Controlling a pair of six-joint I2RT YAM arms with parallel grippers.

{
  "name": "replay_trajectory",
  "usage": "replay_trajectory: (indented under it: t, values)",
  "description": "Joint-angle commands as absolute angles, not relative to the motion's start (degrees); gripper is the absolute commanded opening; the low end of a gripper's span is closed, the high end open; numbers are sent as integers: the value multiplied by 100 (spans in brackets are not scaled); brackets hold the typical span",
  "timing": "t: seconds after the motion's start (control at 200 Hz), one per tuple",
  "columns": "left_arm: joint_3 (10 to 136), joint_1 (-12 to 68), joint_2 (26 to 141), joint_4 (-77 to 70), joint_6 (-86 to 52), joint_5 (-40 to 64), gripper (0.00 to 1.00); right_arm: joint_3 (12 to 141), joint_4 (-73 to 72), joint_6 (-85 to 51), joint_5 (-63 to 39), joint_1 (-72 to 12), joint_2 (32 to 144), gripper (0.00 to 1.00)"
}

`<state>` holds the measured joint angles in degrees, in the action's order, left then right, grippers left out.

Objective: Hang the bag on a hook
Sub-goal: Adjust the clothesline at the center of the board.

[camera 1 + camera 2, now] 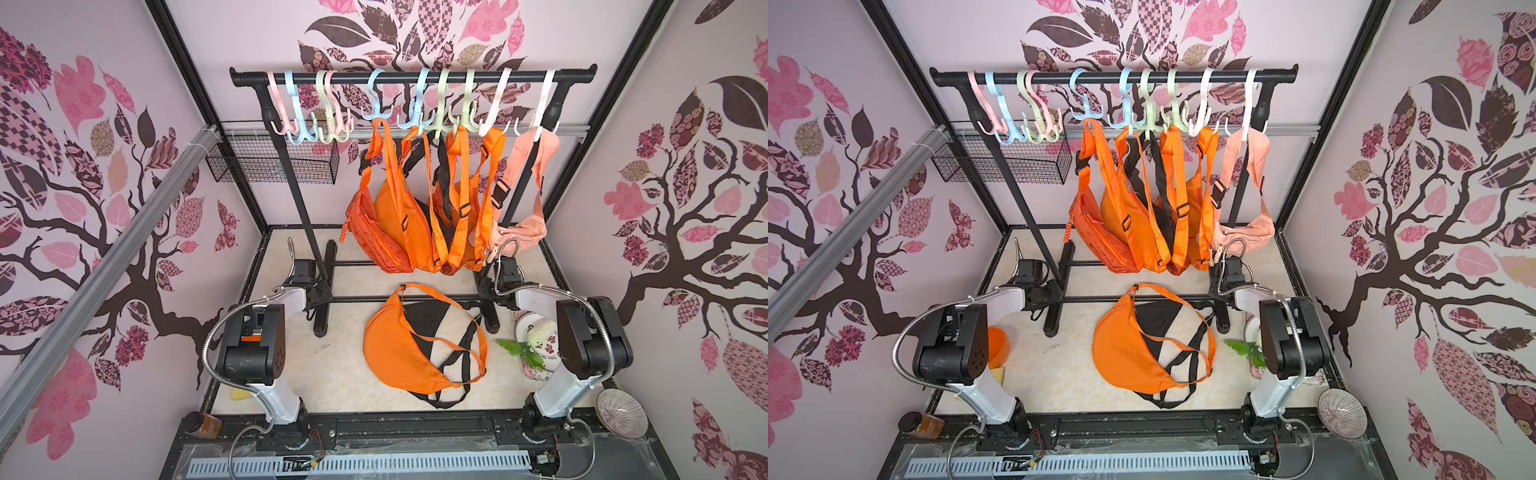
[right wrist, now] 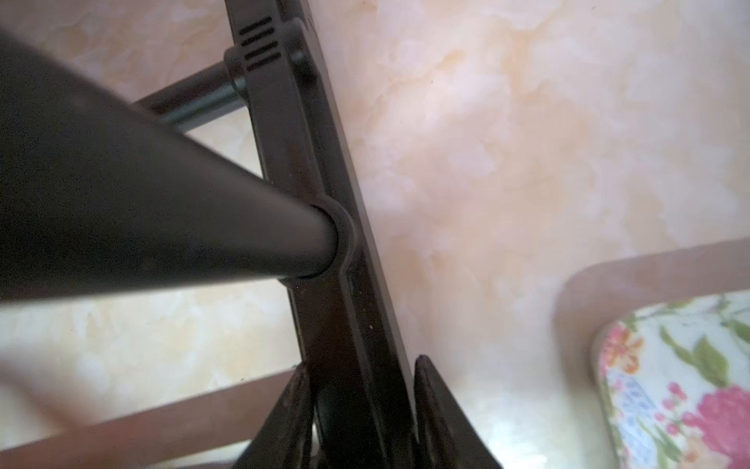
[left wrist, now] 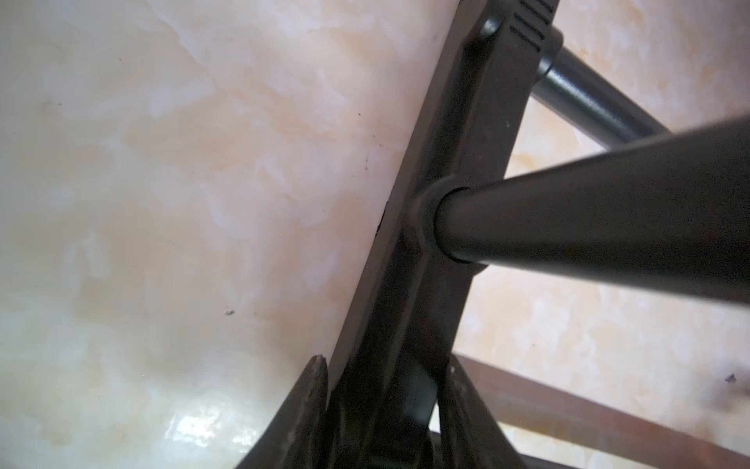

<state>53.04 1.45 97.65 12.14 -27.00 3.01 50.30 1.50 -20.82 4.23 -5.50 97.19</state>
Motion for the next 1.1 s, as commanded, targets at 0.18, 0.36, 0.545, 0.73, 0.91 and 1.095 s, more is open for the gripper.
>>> replay_trajectory:
  t: [0.18,0.36,0.545,0.73,0.91,1.095]
  values:
    - [4940,332,9375,1281,-3507,563,19,4435,987,-2945,612,-554,9427,18]
    - [4896,349,9281,1316,-3505,556,21,4452,1096,-2940,642,-554,9196,26]
    - [5035,348,9014,1562,-3502,582,41,4553,1334,-2833,632,-554,8854,58]
    - [5233,494,8350,1955,-3515,480,49,4649,1687,-2754,688,-554,8144,71]
    - [5136,719,7599,2213,-3463,335,58,4547,1906,-2685,488,-563,7437,85]
    - [4686,1277,6979,2442,-3456,388,59,4204,2114,-2787,368,-726,6860,86]
